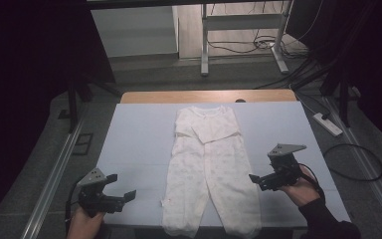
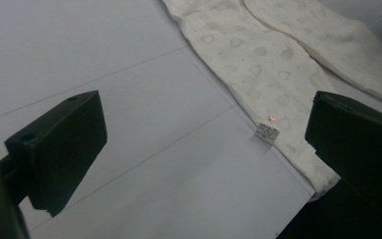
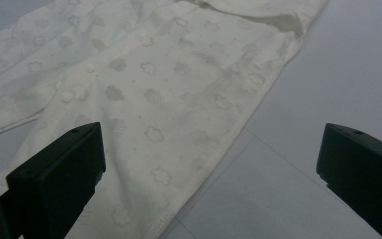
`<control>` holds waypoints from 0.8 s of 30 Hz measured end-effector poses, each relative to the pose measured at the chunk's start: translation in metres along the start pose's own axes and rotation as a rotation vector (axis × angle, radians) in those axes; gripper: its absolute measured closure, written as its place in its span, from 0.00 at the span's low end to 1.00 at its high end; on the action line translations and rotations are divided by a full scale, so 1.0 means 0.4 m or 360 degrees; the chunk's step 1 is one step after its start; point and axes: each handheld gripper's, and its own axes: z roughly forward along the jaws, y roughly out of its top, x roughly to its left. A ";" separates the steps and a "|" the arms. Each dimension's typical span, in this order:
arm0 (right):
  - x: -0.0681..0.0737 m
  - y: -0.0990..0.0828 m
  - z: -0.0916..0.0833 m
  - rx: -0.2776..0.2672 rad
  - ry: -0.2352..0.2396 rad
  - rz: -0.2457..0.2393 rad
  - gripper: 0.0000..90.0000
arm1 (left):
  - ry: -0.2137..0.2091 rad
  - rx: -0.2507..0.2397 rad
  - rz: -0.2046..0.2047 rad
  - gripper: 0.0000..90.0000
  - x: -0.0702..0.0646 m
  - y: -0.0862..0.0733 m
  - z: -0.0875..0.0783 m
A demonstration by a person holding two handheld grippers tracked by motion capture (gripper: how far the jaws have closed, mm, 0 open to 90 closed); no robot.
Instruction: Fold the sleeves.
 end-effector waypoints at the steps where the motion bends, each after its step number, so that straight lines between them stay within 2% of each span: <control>1: 0.001 -0.002 -0.002 0.0003 -0.0001 0.0009 0.00 | -0.0001 0.0000 -0.0001 0.03 0.000 0.000 0.000; 24: 0.004 -0.078 -0.076 0.0002 -0.0065 0.0112 0.00 | -0.0005 -0.0016 -0.0023 0.03 0.003 -0.002 -0.002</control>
